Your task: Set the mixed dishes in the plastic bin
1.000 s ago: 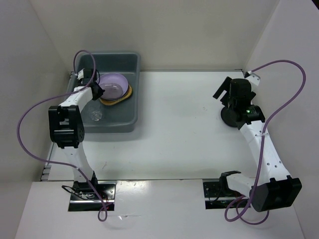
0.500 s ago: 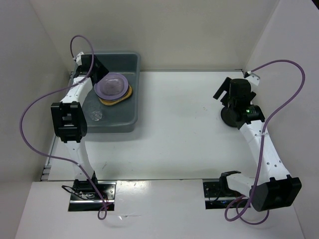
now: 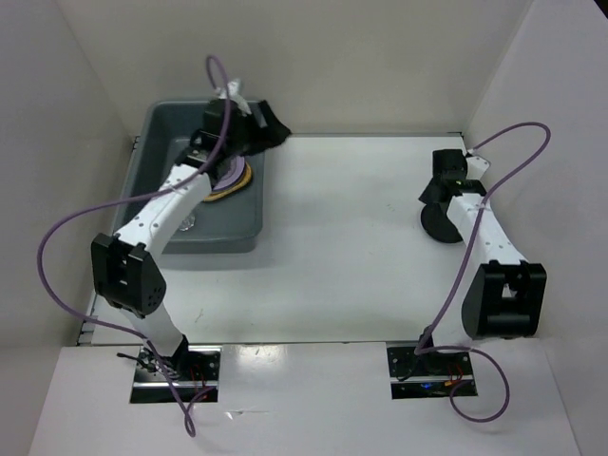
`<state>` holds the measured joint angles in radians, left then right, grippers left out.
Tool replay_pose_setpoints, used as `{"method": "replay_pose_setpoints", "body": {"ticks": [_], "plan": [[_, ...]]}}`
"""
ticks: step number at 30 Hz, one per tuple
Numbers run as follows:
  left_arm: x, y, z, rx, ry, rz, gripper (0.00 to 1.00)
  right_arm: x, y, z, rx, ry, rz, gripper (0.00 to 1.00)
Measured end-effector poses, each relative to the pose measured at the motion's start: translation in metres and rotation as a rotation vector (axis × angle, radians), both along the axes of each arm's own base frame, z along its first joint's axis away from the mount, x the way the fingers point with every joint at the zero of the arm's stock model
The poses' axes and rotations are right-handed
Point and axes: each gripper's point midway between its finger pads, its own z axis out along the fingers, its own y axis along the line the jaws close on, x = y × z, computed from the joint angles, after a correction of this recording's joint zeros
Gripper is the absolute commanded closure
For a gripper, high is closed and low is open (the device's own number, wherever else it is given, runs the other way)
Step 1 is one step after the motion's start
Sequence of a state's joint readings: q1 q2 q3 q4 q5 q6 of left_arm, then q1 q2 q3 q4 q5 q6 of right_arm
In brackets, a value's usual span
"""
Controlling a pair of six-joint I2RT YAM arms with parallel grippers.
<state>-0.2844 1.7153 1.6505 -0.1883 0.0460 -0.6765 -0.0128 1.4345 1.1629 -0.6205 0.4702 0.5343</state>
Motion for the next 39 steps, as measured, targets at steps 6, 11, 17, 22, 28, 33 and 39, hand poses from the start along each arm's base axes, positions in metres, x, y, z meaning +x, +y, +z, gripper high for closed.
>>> {"method": "replay_pose_setpoints", "body": {"ticks": [6, 11, 17, 22, 28, 33, 39], "plan": [[-0.064, -0.113, -0.058, 0.022, 0.109, -0.278, 0.05, -0.002, -0.034, -0.024, -0.005, 0.086, -0.106, 0.88], [-0.086, -0.139, -0.101, 0.054, 0.196, -0.345, 0.05, 0.001, -0.054, -0.043, 0.001, 0.137, -0.168, 1.0], [-0.088, -0.143, -0.104, 0.053, 0.198, -0.353, 0.05, 0.008, -0.052, -0.079, 0.028, 0.23, -0.158, 1.0], [-0.089, -0.141, -0.111, 0.056, 0.209, -0.35, 0.05, 0.012, -0.047, -0.102, 0.056, 0.284, -0.144, 1.0], [-0.09, -0.141, -0.115, 0.059, 0.217, -0.35, 0.05, 0.013, -0.04, -0.122, 0.099, 0.325, -0.119, 1.0], [-0.089, -0.141, -0.117, 0.06, 0.22, -0.35, 0.05, 0.013, -0.032, -0.138, 0.141, 0.357, -0.099, 1.0], [-0.088, -0.142, -0.124, 0.066, 0.232, -0.349, 0.04, 0.024, -0.024, -0.139, 0.162, 0.345, -0.066, 1.0]]}}
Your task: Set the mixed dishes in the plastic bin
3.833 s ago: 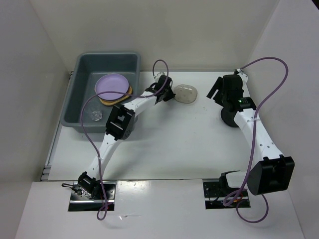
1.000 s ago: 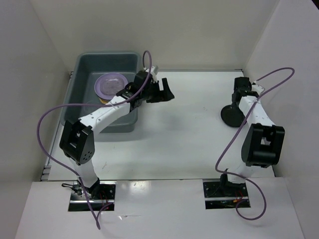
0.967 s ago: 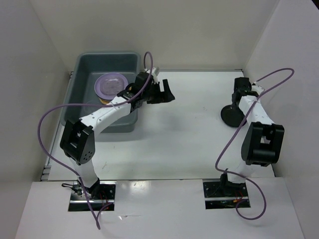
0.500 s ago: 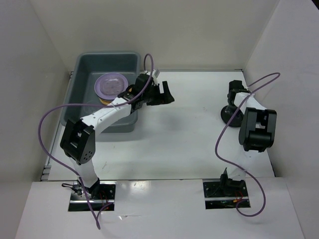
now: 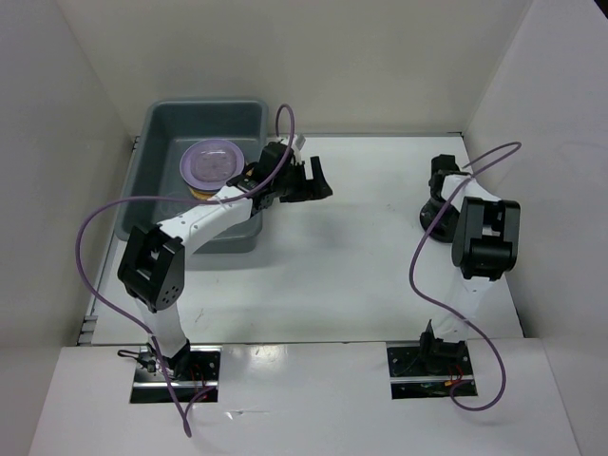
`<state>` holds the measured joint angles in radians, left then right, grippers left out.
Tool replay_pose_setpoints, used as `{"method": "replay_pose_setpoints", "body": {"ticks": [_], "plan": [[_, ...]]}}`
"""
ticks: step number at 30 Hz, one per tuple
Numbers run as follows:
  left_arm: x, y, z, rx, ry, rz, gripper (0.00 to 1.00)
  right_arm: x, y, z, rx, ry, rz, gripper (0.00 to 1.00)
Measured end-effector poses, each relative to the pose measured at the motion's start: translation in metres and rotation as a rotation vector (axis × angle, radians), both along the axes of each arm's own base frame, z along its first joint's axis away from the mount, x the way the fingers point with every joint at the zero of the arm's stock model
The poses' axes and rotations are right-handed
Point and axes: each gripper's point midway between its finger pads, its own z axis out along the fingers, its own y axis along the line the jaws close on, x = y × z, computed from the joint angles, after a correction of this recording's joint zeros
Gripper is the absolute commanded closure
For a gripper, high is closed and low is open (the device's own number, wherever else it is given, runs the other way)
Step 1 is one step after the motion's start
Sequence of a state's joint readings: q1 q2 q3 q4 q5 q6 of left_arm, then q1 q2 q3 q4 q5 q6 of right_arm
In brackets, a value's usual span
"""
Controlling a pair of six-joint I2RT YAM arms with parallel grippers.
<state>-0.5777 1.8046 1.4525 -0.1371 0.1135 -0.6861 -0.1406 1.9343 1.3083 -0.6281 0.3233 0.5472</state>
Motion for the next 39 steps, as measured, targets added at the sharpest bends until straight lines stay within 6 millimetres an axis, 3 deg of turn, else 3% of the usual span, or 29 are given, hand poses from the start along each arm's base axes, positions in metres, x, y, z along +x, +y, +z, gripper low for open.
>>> {"method": "replay_pose_setpoints", "body": {"ticks": [7, 18, 22, 25, 29, 31, 33, 36, 39], "plan": [[0.0, 0.0, -0.001, 0.0, 0.0, 0.001, 0.04, 0.015, 0.029, -0.001, 0.028, -0.017, 0.088, 1.0], [0.004, -0.004, -0.027, 0.018, 0.045, -0.001, 0.04, 0.023, 0.133, -0.001, 0.29, -0.045, 0.333, 1.0], [0.005, -0.008, -0.041, 0.011, 0.078, -0.001, 0.04, 0.021, 0.153, 0.003, 0.37, -0.051, 0.382, 1.0], [0.005, -0.014, -0.054, -0.005, 0.111, -0.008, 0.04, 0.021, 0.157, 0.012, 0.386, -0.069, 0.393, 1.0], [0.005, -0.023, -0.075, -0.025, 0.168, -0.02, 0.04, 0.027, 0.157, 0.038, 0.381, -0.126, 0.407, 1.0], [0.006, -0.031, -0.083, -0.049, 0.195, -0.038, 0.07, 0.032, 0.157, 0.057, 0.374, -0.169, 0.413, 0.96], [0.008, -0.044, -0.089, -0.074, 0.211, -0.066, 0.08, 0.038, 0.152, 0.078, 0.348, -0.221, 0.411, 0.86], [0.01, -0.07, -0.097, -0.103, 0.226, -0.106, 0.13, 0.043, 0.13, 0.111, 0.3, -0.306, 0.37, 0.77], [-0.001, -0.101, -0.104, -0.125, 0.24, -0.156, 0.2, 0.044, 0.085, 0.144, 0.238, -0.395, 0.272, 0.71]]}}
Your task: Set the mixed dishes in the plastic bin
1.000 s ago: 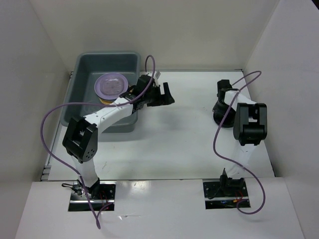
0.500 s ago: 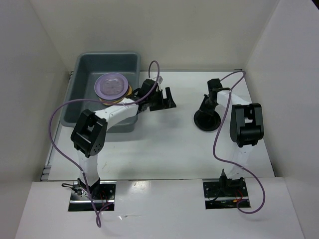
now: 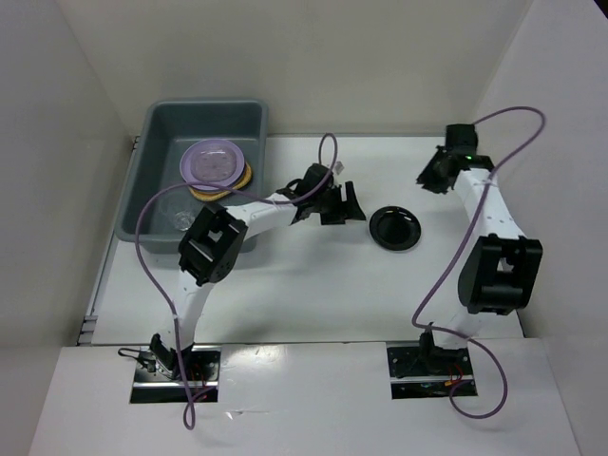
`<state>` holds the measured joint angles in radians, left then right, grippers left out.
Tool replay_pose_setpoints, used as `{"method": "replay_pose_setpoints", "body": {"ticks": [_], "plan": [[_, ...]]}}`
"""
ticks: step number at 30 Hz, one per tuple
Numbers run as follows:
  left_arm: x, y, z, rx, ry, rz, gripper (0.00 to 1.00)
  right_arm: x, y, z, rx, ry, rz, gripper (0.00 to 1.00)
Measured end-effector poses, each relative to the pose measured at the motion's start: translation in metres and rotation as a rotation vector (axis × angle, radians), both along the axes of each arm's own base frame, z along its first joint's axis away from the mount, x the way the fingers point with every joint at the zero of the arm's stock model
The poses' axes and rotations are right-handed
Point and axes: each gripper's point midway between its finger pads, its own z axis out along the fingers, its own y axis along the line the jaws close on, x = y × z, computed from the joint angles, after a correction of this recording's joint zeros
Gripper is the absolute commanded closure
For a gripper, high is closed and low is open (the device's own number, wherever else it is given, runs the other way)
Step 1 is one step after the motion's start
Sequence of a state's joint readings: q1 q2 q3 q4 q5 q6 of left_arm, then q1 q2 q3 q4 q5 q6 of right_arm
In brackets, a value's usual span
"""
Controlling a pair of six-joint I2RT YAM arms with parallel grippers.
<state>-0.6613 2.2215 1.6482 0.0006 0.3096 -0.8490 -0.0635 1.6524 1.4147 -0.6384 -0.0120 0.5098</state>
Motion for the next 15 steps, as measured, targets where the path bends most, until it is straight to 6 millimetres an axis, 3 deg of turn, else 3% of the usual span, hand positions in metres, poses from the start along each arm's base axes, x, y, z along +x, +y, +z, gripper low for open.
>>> {"method": "replay_pose_setpoints", "body": {"ticks": [3, 5, 9, 15], "plan": [[-0.012, -0.025, -0.004, -0.019, 0.009, -0.034, 0.21, -0.006, -0.048, 0.024, -0.029, -0.059, -0.127, 0.68], [-0.018, -0.038, -0.006, -0.027, 0.013, -0.049, 0.23, -0.01, -0.063, 0.034, -0.044, -0.083, -0.174, 0.67], [-0.017, -0.05, -0.01, -0.036, 0.011, -0.051, 0.26, -0.015, -0.06, 0.045, -0.047, -0.109, -0.172, 0.65], [-0.008, -0.055, -0.029, -0.025, 0.028, -0.022, 0.33, -0.026, -0.056, 0.037, -0.043, -0.093, -0.17, 0.65]]}}
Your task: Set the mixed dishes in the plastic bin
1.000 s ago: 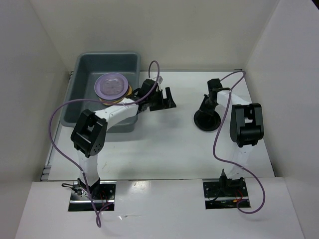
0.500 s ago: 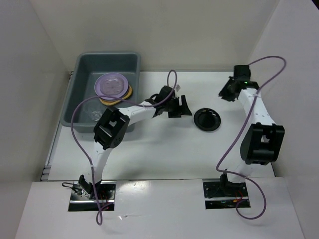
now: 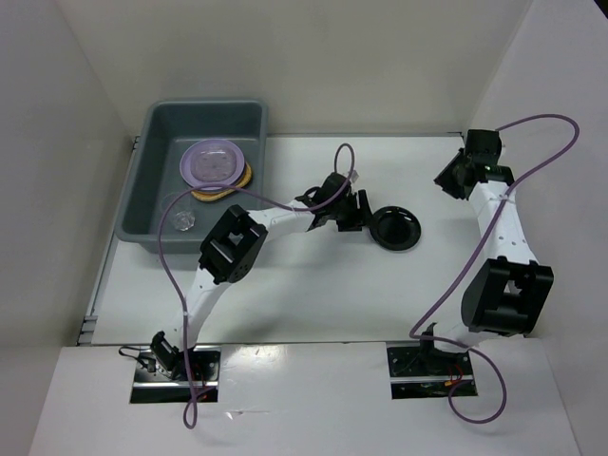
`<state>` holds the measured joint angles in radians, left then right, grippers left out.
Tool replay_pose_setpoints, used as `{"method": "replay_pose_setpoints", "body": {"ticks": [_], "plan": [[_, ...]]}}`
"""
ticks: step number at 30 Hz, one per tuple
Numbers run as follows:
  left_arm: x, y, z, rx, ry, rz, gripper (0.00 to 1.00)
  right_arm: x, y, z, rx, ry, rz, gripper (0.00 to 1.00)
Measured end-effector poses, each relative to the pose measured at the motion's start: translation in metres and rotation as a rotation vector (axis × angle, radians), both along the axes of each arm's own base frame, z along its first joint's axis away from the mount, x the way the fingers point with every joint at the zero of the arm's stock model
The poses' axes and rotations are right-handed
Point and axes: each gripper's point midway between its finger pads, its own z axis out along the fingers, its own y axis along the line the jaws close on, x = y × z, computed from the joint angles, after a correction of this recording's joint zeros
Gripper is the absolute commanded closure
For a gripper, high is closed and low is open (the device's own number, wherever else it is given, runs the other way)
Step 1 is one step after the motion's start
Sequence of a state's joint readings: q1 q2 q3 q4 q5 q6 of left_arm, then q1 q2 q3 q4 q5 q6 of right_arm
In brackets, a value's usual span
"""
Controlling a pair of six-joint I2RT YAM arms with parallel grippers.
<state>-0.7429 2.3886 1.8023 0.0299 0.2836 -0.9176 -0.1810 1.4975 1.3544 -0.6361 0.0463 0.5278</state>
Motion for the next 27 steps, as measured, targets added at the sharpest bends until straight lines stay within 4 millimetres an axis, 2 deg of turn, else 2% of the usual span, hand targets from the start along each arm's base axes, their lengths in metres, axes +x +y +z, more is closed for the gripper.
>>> {"method": "replay_pose_setpoints", "body": {"ticks": [1, 2, 5, 9, 13, 16, 17, 18, 21, 26, 27], "plan": [[0.001, 0.0, -0.004, 0.003, 0.004, 0.006, 0.34, -0.002, 0.0, -0.002, 0.001, 0.004, 0.0, 0.65], [0.003, -0.001, -0.004, -0.001, 0.002, 0.008, 0.4, -0.004, 0.001, -0.002, 0.001, 0.005, -0.001, 0.65], [0.009, -0.003, -0.005, 0.001, -0.003, 0.03, 0.49, -0.01, 0.002, -0.004, 0.003, 0.006, -0.003, 0.65], [0.013, -0.007, -0.012, -0.01, 0.02, 0.059, 0.6, -0.016, 0.003, 0.001, 0.002, -0.009, -0.005, 0.65], [0.019, -0.013, -0.014, -0.029, 0.029, 0.076, 0.61, -0.019, 0.004, 0.006, 0.0, -0.025, -0.005, 0.65], [0.02, -0.022, -0.015, -0.048, 0.037, 0.08, 0.68, -0.019, 0.004, 0.007, 0.004, -0.03, -0.007, 0.65], [0.02, -0.025, -0.016, -0.052, 0.037, 0.08, 0.72, -0.019, 0.004, 0.007, 0.006, -0.03, -0.008, 0.65], [0.02, -0.029, -0.017, -0.056, 0.038, 0.078, 0.82, -0.019, 0.005, 0.006, 0.007, -0.029, -0.008, 0.65], [0.015, -0.036, -0.02, -0.058, 0.056, 0.079, 0.99, -0.02, 0.006, 0.003, 0.013, -0.022, -0.007, 0.65], [0.01, -0.041, -0.016, -0.036, 0.064, 0.069, 1.0, -0.023, 0.006, -0.003, 0.018, -0.009, -0.007, 0.64], [0.01, -0.041, -0.013, -0.03, 0.062, 0.065, 1.0, -0.023, 0.007, -0.003, 0.019, -0.009, -0.008, 0.61]]}}
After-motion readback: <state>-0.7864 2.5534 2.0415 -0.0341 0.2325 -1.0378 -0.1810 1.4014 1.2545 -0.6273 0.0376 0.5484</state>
